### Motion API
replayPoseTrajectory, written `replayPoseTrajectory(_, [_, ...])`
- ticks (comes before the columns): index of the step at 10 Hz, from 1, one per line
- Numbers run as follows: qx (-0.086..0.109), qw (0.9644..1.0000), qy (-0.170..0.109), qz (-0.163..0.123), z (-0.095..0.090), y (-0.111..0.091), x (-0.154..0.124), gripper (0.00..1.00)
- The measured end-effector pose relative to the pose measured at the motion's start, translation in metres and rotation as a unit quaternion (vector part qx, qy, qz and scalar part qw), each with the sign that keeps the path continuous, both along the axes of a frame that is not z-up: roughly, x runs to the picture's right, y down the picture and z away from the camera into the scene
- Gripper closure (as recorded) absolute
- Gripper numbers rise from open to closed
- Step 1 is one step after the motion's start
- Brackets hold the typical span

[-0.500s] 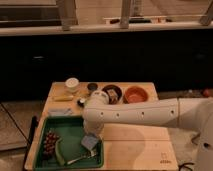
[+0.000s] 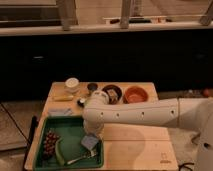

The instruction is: Place sponge in tray

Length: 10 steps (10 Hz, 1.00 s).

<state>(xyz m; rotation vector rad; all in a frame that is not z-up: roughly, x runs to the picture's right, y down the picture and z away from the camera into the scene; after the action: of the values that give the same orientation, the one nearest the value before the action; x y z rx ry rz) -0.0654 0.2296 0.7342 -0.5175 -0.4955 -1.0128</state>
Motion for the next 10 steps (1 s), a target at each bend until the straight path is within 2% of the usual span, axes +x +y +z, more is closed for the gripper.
replayPoseTrajectory(1, [0.003,1.0000,0.000,0.000,-0.001,-0.002,0.000,1.00])
replayPoseTrajectory(6, [0.004,0.9999,-0.013,-0.005,-0.006,-0.010,-0.005,1.00])
replayPoseTrajectory(10, [-0.009,0.9983,-0.046,-0.033,-0.001,-0.015,-0.027,1.00])
